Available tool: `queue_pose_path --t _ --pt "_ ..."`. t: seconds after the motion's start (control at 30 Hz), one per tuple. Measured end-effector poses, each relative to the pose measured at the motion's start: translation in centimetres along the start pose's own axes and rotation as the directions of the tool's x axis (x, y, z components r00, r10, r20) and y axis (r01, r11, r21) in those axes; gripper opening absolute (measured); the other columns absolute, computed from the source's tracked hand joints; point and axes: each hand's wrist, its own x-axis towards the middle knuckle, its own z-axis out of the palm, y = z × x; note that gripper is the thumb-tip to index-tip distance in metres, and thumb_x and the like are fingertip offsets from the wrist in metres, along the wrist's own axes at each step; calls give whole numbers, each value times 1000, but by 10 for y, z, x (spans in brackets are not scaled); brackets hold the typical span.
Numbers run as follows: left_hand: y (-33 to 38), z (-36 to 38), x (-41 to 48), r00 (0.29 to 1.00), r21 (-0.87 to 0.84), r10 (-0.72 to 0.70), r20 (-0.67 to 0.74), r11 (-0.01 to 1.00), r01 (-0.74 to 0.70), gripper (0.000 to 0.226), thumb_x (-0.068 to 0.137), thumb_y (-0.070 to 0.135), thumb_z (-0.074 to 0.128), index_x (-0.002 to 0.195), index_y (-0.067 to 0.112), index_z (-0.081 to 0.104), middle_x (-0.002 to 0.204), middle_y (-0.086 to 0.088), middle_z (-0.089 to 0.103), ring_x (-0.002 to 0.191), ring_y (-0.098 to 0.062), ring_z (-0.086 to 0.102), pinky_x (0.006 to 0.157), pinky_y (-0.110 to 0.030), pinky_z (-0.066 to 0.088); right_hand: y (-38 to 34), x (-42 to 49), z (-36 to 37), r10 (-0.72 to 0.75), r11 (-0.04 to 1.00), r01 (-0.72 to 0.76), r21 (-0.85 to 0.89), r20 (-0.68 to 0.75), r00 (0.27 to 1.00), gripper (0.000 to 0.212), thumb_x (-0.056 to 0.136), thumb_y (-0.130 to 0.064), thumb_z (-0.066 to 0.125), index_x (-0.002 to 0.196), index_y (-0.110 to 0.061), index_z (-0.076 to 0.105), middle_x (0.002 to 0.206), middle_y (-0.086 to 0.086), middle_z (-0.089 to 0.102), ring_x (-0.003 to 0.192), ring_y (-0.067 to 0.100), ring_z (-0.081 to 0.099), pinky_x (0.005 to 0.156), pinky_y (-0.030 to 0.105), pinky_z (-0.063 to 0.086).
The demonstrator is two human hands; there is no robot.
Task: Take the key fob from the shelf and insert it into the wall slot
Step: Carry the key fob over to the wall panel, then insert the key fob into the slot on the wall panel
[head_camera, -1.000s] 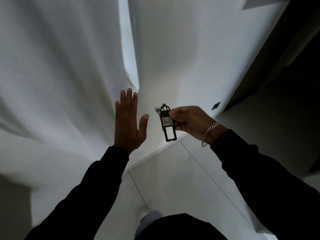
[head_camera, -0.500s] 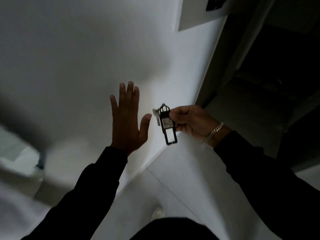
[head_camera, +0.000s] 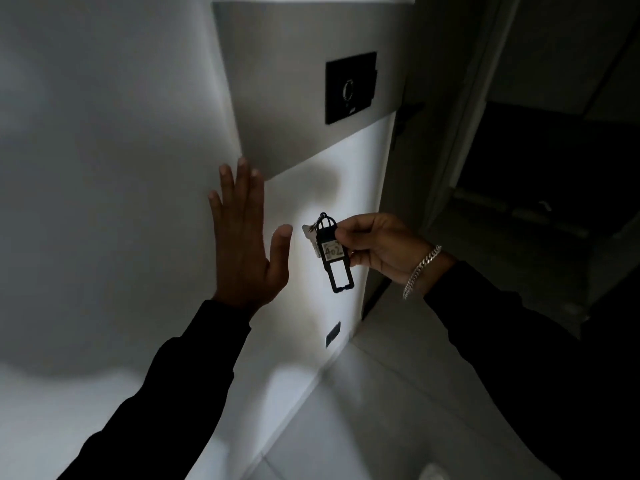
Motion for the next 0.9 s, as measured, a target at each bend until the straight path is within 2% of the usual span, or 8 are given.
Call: queue_pose_path --t 0.13,0.27,0.37,0.43,0.5,0.6,0.77,0.9 --pt "15 55 59 997 88 24 -74 996 -18 69 100 38 33 153 -4 21 164 -25 16 155 -42 4 126 -55 -2 -31 42 -70 -51 990 60 -125 72 996 11 86 -5 60 94 -2 66 98 24 60 80 27 57 56 19 53" --pt "25 97 131 985 235 41 -169 972 0 69 100 38 34 153 -4 24 164 -25 19 155 -41 8 126 -49 -5 -86 88 -132 -153 954 189 -234 163 975 10 86 -6 62 91 -9 70 89 13 66 77 25 59 56 20 52" --pt "25 111 173 973 364 41 -228 930 46 68 101 38 34 153 -6 25 163 -27 22 154 -42 13 125 -58 1 -133 122 -161 -224 903 290 -317 229 947 10 85 -4 62 92 -8 68 88 15 65 80 32 56 58 24 51" --pt "20 120 190 970 467 56 -237 882 64 67 101 38 33 153 -4 25 163 -25 22 154 -40 14 124 -60 3 -157 147 -174 -283 863 363 -351 258 924 12 84 -2 63 95 -3 67 82 10 64 73 26 57 54 19 51" --pt "15 128 198 964 570 72 -255 817 90 67 101 40 32 155 1 25 164 -21 22 156 -35 13 126 -54 -2 -176 170 -180 -342 820 439 -368 300 891 12 83 -1 64 96 -2 66 77 3 64 64 11 59 51 15 51" --pt "7 141 206 948 691 100 -303 708 146 67 101 44 28 157 7 23 166 -15 23 157 -29 10 126 -46 -10 -199 205 -185 -471 745 573 -341 339 814 16 83 0 65 97 -5 67 76 1 65 58 0 61 49 15 50" --pt "-5 149 209 930 806 136 -340 551 214 68 101 47 25 158 11 20 167 -7 14 157 -25 6 126 -47 -10 -216 244 -191 -619 675 706 -214 356 700 15 82 -7 68 82 -22 71 70 -10 73 59 4 63 49 17 51" --pt "-2 148 220 925 828 155 -347 515 224 68 101 47 28 158 10 20 167 -6 11 157 -25 2 126 -48 -9 -216 260 -187 -685 641 747 -175 307 660 11 82 -9 68 86 -19 72 75 -3 72 56 5 62 48 18 50"
